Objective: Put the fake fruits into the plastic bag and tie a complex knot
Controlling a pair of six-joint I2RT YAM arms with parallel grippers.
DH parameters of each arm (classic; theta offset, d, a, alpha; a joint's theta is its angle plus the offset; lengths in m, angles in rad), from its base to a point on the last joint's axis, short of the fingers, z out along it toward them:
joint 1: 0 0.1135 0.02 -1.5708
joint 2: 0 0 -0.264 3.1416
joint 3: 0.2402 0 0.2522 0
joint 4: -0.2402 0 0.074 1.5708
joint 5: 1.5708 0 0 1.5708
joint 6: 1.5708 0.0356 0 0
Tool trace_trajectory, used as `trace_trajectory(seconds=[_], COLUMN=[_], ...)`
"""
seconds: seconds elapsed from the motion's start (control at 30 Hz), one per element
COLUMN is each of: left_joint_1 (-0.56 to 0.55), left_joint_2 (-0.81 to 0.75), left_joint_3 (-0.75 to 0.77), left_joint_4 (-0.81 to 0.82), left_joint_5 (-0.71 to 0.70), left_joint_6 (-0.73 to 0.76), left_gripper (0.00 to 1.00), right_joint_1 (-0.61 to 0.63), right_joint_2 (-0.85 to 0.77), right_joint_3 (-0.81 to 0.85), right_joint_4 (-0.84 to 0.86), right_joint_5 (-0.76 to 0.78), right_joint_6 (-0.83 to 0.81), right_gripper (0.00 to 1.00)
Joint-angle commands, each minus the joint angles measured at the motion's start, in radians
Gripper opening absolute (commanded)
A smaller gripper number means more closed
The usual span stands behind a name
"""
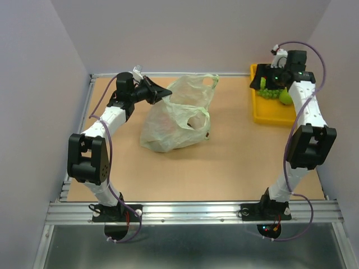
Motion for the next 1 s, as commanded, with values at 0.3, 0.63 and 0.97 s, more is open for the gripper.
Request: trace_trajectory(seconds=[0.3, 0.63, 0.97], left_joint_1=[0.007, 0.009, 0.009], left_joint_2=[-0.013, -0.004, 0.008], left_joint_3=[0.043, 0.026, 0.04], left_joint_4=[0.02, 0.029, 0.027], left_joint_5=[0.018, 0.016, 0.013], left_joint_6=[0.041, 0.046, 0.041], left_gripper=[0.0, 0.0, 0.0], right_joint_1=[-0.206, -0.224, -0.233], right_joint_2=[0.305, 0.457, 0.524], right_joint_3=[0.33, 0.383, 0.347], right_joint_4=[0.008, 0.075, 0.109], right_joint_5=[0.409, 0.474, 0.472], right_joint_6=[-0.147, -0.141, -0.144], right_gripper=[1.0, 1.0, 0.94])
